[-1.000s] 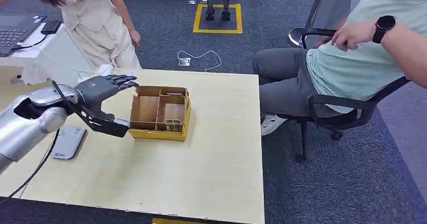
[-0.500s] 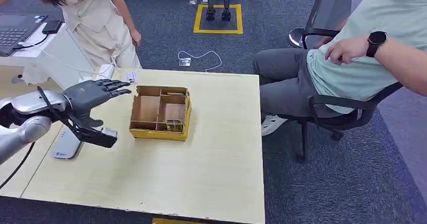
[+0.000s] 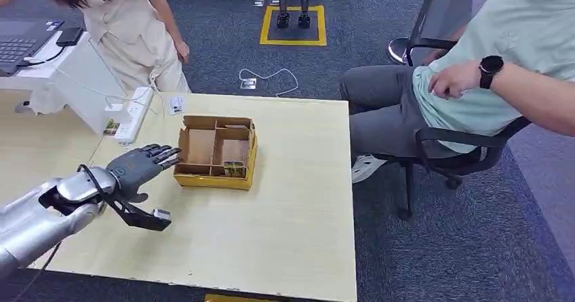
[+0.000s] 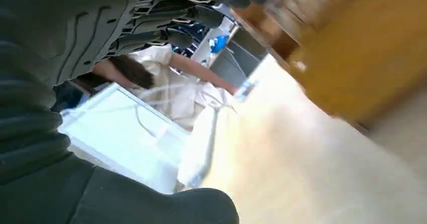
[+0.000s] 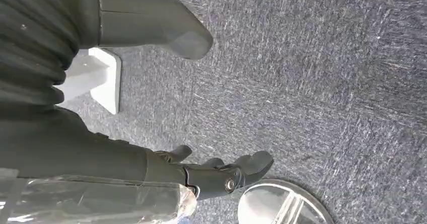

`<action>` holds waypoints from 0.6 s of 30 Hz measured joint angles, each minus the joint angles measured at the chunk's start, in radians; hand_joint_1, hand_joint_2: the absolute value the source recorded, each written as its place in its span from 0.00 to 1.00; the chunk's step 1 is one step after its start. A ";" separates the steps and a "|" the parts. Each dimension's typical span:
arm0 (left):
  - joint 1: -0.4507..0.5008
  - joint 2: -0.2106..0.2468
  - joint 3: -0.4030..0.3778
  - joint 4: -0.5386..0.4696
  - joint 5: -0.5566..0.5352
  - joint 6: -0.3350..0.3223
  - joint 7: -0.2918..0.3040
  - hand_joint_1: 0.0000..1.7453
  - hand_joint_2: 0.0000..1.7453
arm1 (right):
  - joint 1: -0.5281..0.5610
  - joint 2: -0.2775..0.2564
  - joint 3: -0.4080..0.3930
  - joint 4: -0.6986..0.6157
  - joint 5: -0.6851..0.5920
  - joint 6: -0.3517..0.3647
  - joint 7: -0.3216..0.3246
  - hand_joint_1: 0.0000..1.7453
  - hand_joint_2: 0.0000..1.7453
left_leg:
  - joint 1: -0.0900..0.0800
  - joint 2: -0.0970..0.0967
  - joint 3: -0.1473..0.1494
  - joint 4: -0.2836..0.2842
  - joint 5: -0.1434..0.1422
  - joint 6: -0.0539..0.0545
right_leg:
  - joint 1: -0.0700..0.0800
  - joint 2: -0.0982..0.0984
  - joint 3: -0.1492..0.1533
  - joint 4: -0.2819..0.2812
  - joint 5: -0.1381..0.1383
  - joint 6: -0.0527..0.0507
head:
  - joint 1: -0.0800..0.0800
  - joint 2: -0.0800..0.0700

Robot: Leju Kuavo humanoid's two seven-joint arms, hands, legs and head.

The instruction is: Pass the card to the sensor for recognition and then transmit it.

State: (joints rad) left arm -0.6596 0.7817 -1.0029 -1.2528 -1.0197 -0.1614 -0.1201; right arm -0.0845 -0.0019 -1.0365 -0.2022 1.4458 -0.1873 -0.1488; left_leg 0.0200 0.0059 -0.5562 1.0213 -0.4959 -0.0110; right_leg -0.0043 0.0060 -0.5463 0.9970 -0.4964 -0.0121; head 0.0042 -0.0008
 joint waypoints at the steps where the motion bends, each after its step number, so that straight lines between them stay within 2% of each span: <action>1: 0.008 -0.008 0.005 0.011 -0.003 0.000 -0.003 0.00 1.00 | 0.000 0.000 0.000 0.000 0.000 0.000 0.000 0.00 1.00 | 0.000 0.000 0.000 0.000 0.000 0.000 | 0.000 0.000 0.000 0.000 0.000 0.000 | 0.000 0.000; 13: 0.028 -0.045 0.032 0.057 -0.007 -0.005 -0.009 0.00 1.00 | -0.001 0.000 0.000 0.000 0.003 -0.001 0.000 0.00 1.00 | 0.000 -0.001 0.000 0.000 0.000 0.000 | 0.000 -0.001 0.001 0.000 0.000 0.000 | 0.000 0.000; 15: 0.043 -0.066 0.045 0.084 -0.044 0.020 -0.005 0.00 1.00 | -0.001 0.000 0.000 0.000 0.008 -0.001 0.000 0.00 1.00 | 0.000 -0.001 0.001 0.000 0.000 0.000 | 0.000 -0.001 0.001 0.000 0.000 0.000 | 0.000 0.000; 18: 0.064 -0.126 0.079 0.159 -0.102 0.078 -0.006 0.00 1.00 | -0.002 0.001 0.000 0.000 0.009 -0.001 0.000 0.00 1.00 | -0.001 -0.004 0.001 0.000 0.001 0.000 | -0.001 -0.004 0.003 0.000 0.000 0.000 | 0.000 0.000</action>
State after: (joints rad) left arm -0.5954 0.6562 -0.9240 -1.0938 -1.1219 -0.0832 -0.1259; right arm -0.0866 -0.0008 -1.0368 -0.2022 1.4550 -0.1881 -0.1488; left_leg 0.0195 0.0023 -0.5549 1.0214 -0.4954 -0.0105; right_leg -0.0050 0.0016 -0.5430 0.9970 -0.4964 -0.0120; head 0.0042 -0.0008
